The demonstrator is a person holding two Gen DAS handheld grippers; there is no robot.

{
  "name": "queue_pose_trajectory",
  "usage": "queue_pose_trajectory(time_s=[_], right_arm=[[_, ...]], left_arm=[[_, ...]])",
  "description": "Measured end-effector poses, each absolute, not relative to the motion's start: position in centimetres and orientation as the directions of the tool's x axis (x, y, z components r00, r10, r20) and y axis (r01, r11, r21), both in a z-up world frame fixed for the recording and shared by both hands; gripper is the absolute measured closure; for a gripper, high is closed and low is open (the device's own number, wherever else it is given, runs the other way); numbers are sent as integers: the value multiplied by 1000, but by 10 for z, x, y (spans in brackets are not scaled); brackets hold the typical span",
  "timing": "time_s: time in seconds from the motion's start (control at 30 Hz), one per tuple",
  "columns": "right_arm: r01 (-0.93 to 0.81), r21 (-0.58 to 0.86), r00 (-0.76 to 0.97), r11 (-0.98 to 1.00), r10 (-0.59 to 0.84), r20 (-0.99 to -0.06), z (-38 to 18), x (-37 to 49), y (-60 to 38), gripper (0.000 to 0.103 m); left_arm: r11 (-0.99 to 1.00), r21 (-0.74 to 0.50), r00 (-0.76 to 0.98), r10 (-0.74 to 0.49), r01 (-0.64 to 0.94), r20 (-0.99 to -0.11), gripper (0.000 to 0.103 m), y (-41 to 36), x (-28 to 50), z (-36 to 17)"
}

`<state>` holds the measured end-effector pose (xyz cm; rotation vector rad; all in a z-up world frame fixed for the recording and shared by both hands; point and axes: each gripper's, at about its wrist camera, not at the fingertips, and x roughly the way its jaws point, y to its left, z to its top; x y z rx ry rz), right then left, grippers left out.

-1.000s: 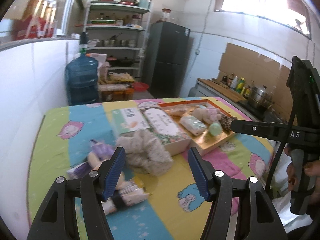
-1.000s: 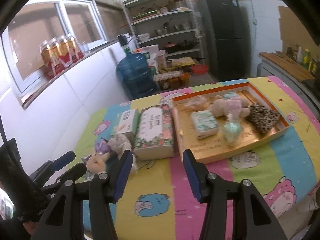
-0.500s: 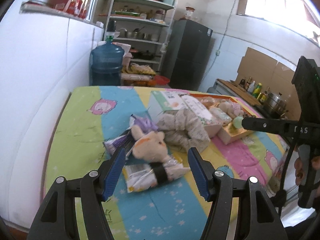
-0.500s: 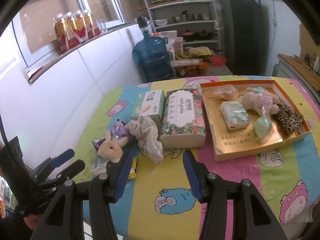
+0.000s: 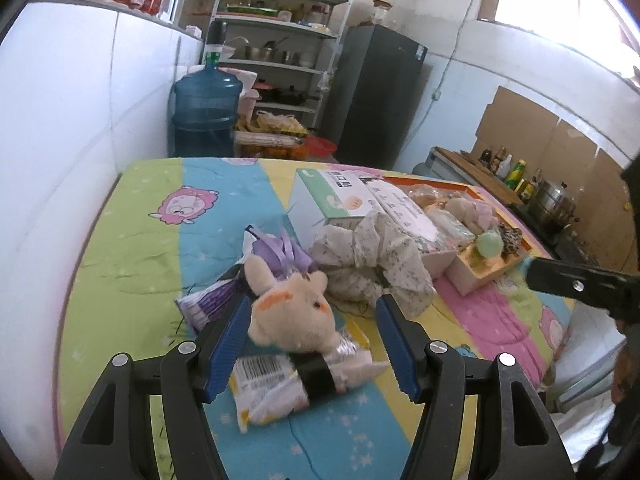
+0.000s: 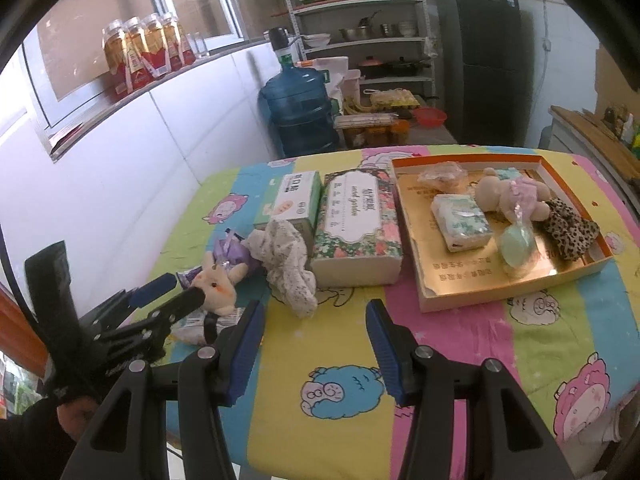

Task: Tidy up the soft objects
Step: 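Grasp the purple-bowed plush bunny with the left tool while the right tool grasps the floral scrunchie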

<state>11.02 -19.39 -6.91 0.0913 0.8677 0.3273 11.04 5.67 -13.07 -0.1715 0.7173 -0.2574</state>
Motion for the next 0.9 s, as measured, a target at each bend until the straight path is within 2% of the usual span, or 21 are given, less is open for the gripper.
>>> queue_pose_trajectory(time_s=[0.23, 0.47, 0.5, 0.53, 0.57, 0.7, 0.9], right_arm=[[-203, 216, 602, 955, 296, -741, -73, 113, -212, 51], [-218, 238, 571, 946, 322, -755, -83, 124, -210, 51], [-231, 243, 565, 942, 334, -754, -84, 125, -207, 51], [-245, 243, 559, 939, 342, -755, -85, 127, -204, 51], [-259, 235, 556, 937, 343, -757, -86, 129, -200, 51], [-290, 217, 544, 932, 347, -764, -94, 137, -186, 52], [-286, 269, 495, 920, 382, -780, -112, 152, -174, 52]], left_arm=[[972, -205, 711, -226, 117, -666, 37, 51, 134, -142], [966, -239, 673, -240, 96, -700, 37, 50, 151, -158], [966, -243, 669, -242, 94, -702, 39, 50, 151, -160], [966, -243, 667, -239, 89, -706, 48, 50, 152, -161], [967, -239, 665, -235, 88, -709, 52, 51, 151, -164], [964, -240, 674, -253, 115, -694, 55, 51, 148, -164], [955, -266, 698, -282, 134, -658, 56, 57, 140, -157]])
